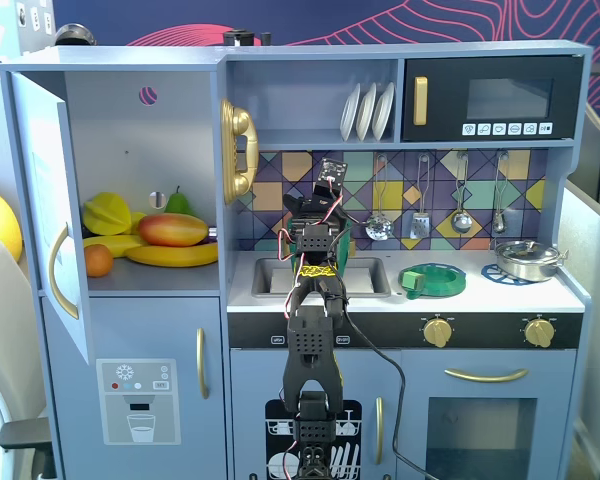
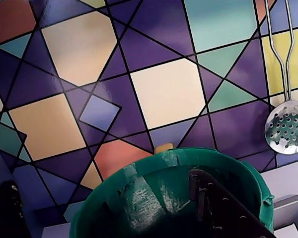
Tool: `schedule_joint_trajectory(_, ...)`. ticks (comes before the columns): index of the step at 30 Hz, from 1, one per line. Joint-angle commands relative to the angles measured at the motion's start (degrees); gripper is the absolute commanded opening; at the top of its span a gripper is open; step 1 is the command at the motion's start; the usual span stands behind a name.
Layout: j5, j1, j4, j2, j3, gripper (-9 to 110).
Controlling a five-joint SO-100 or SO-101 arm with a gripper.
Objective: Pick up the green pineapple from the left cabinet and place it in the green recipient
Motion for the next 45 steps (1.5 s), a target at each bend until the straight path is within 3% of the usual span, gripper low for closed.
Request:
schedule_joint_trajectory(1, 0.79, -0.26, 0.35, 1.67, -4.04, 39)
schedule_joint_trajectory(10, 1.58, 1.32, 6.77, 17.75, 5.10, 38)
schedule_joint_trajectory(17, -0.35, 0.26, 11.34, 44.30, 32.52, 38)
schedule_joint_trajectory(24, -8.44, 0.09, 21.27, 67.94, 60.21, 36)
schedule_joint_trajectory(29, -13.89, 0.53, 35.33, 74.62, 70.93, 32)
schedule_joint_trajectory(38, -18.54, 0.26, 37.27, 76.29, 90.79, 28)
schedule_joint_trajectory(45, -18.02, -1.05, 57.39, 76.38, 90.88, 18)
